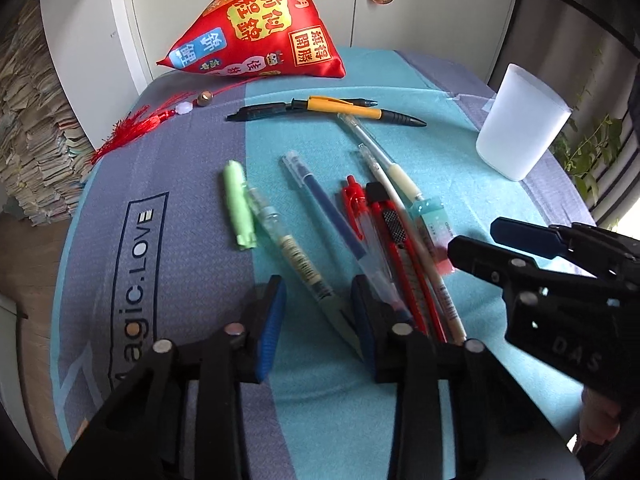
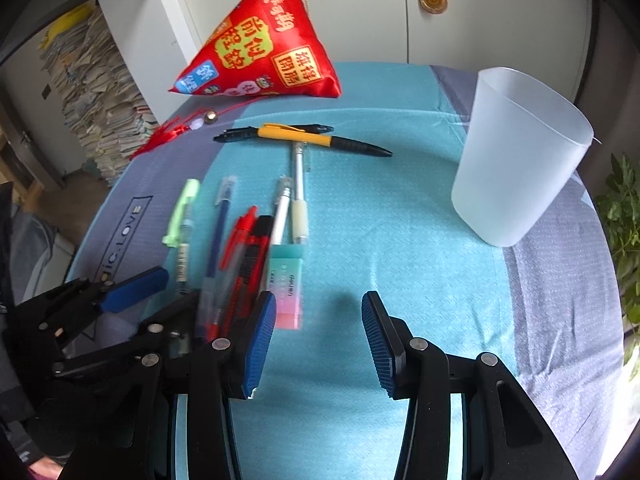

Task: Organize stationery
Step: 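Grasp the clear green-grip pen with the left tool while the right tool approaches the white pen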

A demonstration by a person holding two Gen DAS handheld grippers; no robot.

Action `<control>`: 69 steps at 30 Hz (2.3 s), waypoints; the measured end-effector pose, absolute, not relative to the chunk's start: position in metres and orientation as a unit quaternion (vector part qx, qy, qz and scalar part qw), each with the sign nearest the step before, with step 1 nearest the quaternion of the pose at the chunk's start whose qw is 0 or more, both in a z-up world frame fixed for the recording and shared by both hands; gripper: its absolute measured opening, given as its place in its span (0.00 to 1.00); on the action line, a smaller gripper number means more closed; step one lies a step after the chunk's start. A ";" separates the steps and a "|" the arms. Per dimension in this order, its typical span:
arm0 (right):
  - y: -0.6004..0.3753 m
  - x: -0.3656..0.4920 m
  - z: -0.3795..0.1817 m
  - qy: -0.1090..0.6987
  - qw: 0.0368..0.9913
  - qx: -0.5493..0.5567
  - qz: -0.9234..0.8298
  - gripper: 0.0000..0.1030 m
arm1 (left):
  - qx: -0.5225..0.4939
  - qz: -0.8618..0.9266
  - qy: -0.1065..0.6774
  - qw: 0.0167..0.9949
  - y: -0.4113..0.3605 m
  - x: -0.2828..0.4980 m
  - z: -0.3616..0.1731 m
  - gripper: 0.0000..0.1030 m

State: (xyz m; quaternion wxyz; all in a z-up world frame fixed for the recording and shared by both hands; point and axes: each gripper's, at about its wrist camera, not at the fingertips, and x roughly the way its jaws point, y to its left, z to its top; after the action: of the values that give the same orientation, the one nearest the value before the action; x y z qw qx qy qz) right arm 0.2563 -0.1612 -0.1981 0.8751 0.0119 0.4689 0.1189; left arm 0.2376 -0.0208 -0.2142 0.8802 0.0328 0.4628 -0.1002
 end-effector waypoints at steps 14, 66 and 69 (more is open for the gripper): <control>-0.161 0.249 -0.191 0.464 0.876 0.019 0.132 0.46 | 0.010 -0.102 0.475 0.874 0.009 0.223 -0.204 0.18; -0.142 0.232 -0.201 0.482 0.861 -0.029 0.159 0.18 | 0.014 -0.124 0.449 0.885 0.012 0.215 -0.198 0.09; -0.145 0.233 -0.201 0.480 0.864 -0.030 0.146 0.18 | 0.013 -0.125 0.448 0.885 0.013 0.214 -0.199 0.09</control>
State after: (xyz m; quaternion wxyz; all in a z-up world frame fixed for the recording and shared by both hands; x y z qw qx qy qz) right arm 0.2332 -0.1451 -0.2009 0.8643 -0.0295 0.4804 0.1463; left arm 0.2143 0.0130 -0.1988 0.8850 0.0131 0.4483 -0.1249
